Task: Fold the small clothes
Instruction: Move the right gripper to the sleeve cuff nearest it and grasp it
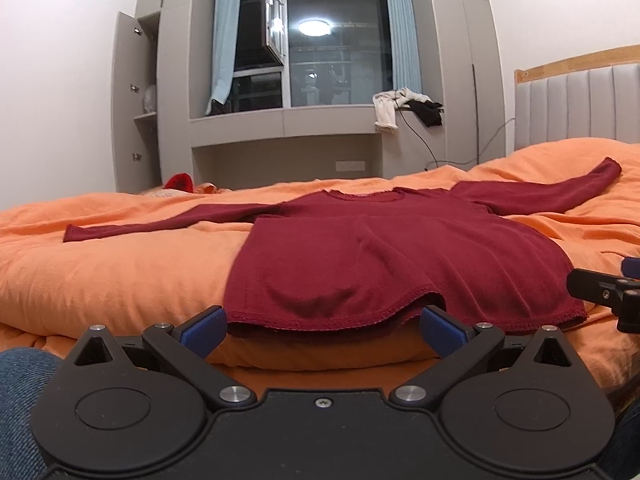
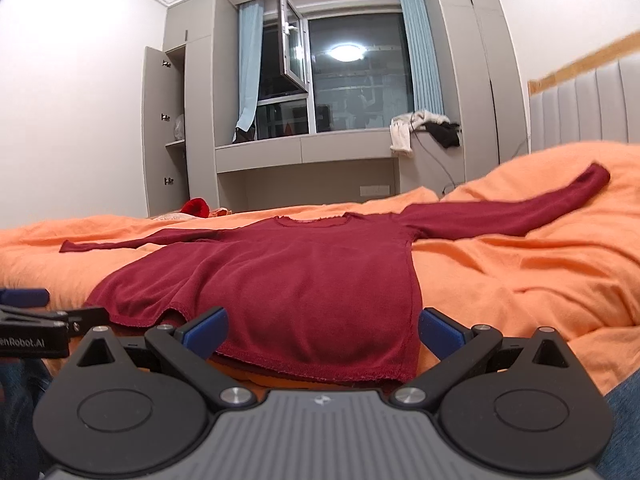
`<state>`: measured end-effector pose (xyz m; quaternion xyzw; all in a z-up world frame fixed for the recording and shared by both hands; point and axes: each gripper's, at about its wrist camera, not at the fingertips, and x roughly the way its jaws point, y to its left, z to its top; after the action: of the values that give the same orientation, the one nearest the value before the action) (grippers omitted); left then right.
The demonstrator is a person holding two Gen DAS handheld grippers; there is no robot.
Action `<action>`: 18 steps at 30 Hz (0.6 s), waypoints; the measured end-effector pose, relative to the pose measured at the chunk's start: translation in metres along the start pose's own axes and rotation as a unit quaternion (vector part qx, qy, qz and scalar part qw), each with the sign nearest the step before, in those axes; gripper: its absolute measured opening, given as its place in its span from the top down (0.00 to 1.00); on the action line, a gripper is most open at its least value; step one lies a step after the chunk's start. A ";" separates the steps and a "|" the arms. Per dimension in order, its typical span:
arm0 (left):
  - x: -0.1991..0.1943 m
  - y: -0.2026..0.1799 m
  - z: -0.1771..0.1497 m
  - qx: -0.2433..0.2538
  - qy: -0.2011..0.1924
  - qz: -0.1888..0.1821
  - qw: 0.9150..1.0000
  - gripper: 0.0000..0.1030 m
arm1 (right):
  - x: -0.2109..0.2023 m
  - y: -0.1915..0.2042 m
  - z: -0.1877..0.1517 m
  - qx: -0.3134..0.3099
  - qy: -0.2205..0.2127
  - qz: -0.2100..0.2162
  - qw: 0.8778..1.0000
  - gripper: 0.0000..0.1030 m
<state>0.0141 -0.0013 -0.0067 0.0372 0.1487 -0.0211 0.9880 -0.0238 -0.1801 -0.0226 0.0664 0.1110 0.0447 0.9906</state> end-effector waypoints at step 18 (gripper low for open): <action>0.085 -0.007 0.080 -0.018 0.072 -0.044 0.996 0.00 | 0.054 -0.127 0.074 0.146 0.038 -0.039 0.988 0.00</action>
<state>0.1178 -0.0176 0.0436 0.0138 0.2212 -0.0586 0.9734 0.0546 -0.3084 0.0192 0.2045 0.1567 -0.0080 0.9662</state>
